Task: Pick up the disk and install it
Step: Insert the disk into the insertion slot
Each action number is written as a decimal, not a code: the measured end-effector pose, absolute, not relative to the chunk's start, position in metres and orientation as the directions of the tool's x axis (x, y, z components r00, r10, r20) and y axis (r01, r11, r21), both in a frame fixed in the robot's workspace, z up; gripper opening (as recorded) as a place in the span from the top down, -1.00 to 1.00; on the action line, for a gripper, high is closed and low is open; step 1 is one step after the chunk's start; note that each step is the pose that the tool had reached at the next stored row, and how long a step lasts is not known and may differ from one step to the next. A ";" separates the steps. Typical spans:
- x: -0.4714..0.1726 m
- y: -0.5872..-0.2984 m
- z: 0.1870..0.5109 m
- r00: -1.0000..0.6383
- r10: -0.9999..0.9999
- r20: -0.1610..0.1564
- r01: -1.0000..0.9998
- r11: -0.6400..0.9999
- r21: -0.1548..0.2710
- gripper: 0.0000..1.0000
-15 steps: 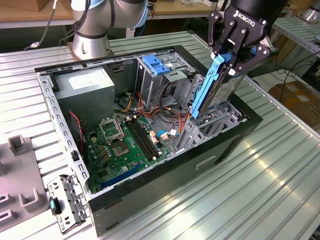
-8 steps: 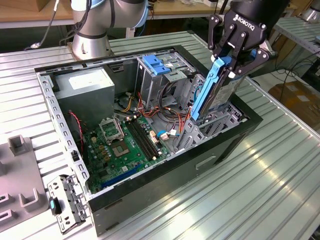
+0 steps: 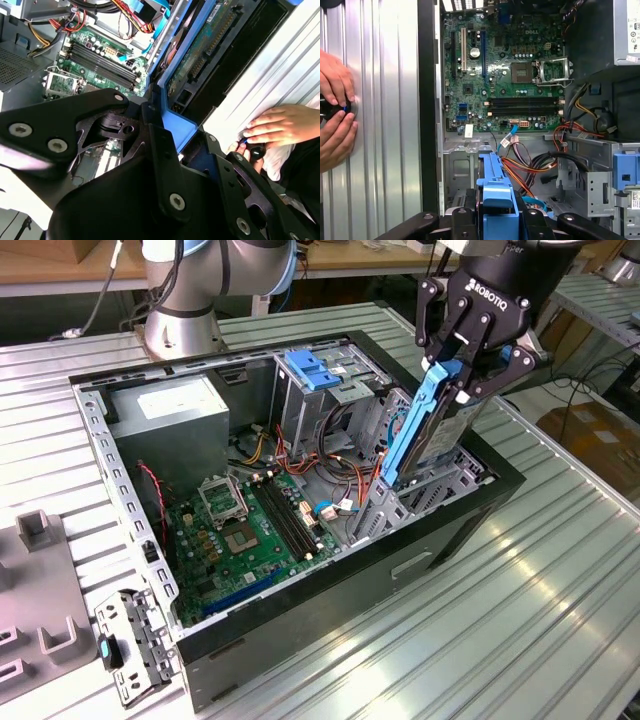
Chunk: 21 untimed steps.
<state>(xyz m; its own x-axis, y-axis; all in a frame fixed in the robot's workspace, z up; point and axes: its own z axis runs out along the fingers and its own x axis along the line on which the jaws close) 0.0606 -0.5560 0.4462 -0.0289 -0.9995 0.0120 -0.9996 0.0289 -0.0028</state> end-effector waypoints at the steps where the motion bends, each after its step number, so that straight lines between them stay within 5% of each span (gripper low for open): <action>1: 0.061 -0.556 0.445 -0.029 -1.000 0.012 -1.000 0.029 -0.003 0.25; 21: 0.061 -0.556 0.432 -0.029 -1.000 0.012 -1.000 0.029 -0.002 0.25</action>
